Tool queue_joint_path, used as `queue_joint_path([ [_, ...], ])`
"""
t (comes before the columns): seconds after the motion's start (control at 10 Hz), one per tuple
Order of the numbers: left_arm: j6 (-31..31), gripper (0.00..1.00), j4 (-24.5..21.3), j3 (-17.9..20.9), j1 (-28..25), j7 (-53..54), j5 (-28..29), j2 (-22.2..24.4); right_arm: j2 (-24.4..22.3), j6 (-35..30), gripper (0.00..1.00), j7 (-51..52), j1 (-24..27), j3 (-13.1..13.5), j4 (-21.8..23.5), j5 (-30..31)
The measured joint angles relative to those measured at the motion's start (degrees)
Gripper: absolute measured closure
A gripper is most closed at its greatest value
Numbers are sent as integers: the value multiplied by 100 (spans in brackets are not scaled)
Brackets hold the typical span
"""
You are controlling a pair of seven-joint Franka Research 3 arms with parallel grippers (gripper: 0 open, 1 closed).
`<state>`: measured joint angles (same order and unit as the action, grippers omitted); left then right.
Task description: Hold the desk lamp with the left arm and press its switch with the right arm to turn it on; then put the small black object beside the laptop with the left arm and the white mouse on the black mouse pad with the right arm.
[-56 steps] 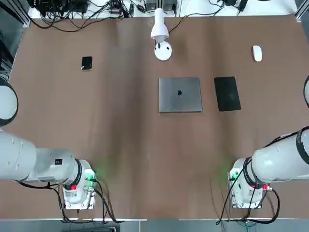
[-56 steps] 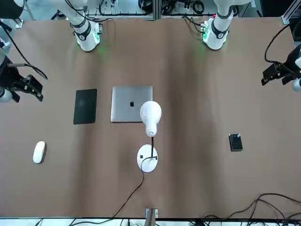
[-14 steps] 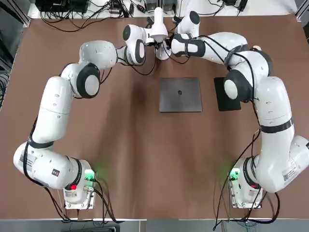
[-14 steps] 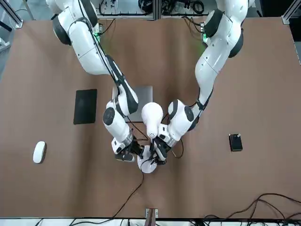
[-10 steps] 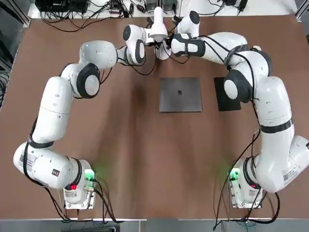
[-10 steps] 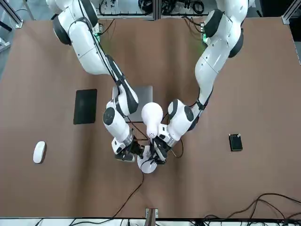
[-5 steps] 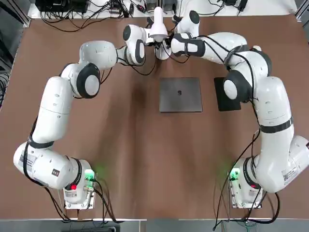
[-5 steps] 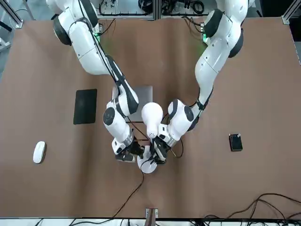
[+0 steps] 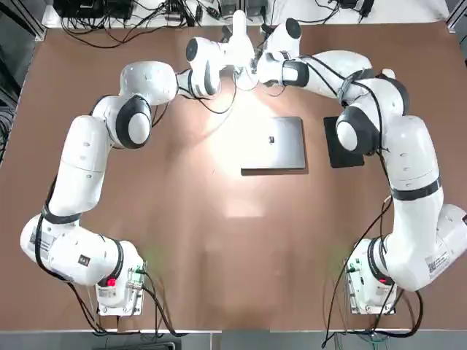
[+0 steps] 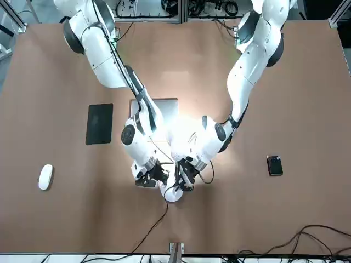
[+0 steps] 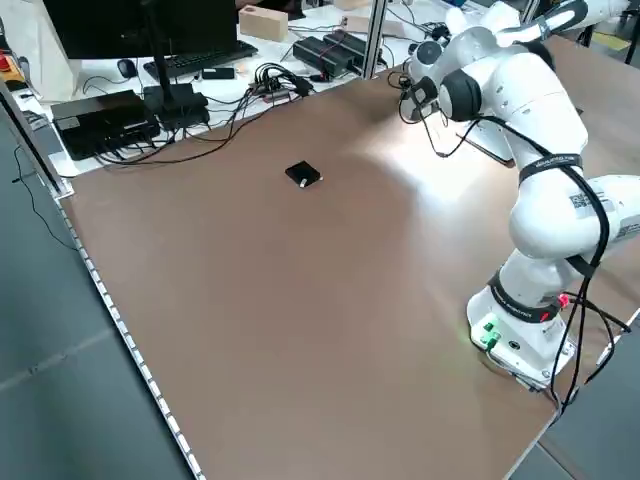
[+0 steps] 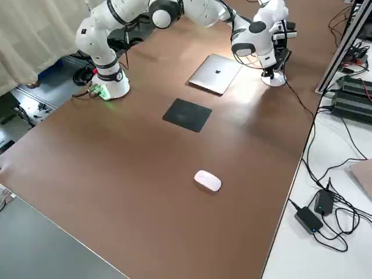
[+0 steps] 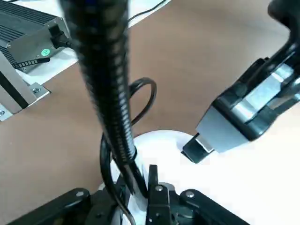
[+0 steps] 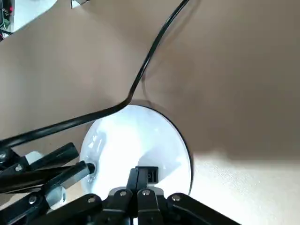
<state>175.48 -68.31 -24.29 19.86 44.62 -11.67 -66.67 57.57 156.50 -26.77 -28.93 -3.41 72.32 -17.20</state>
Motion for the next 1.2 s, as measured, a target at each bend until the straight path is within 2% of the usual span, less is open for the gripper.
queue_joint_path([
  [0.3, 0, 77, 0, -2, 0, -32, -7, 0, 6, 12, 99, 1, -7, 1, -1, 0],
  [0.6, 7, 68, 13, -38, 1, -365, -11, 0, 12, 36, 99, 56, -27, 7, -2, 4],
  [1.0, 26, 8, 78, -129, -11, -553, -12, 16, -28, -167, 99, 356, 125, 77, -126, 20],
  [1.1, 27, 0, 79, -129, -24, -553, -12, 28, -79, -349, 98, 464, 204, 103, -169, 103],
  [1.2, 26, 0, 62, -128, -36, -549, -12, 40, -154, -617, 96, 541, 309, 119, -200, 259],
])
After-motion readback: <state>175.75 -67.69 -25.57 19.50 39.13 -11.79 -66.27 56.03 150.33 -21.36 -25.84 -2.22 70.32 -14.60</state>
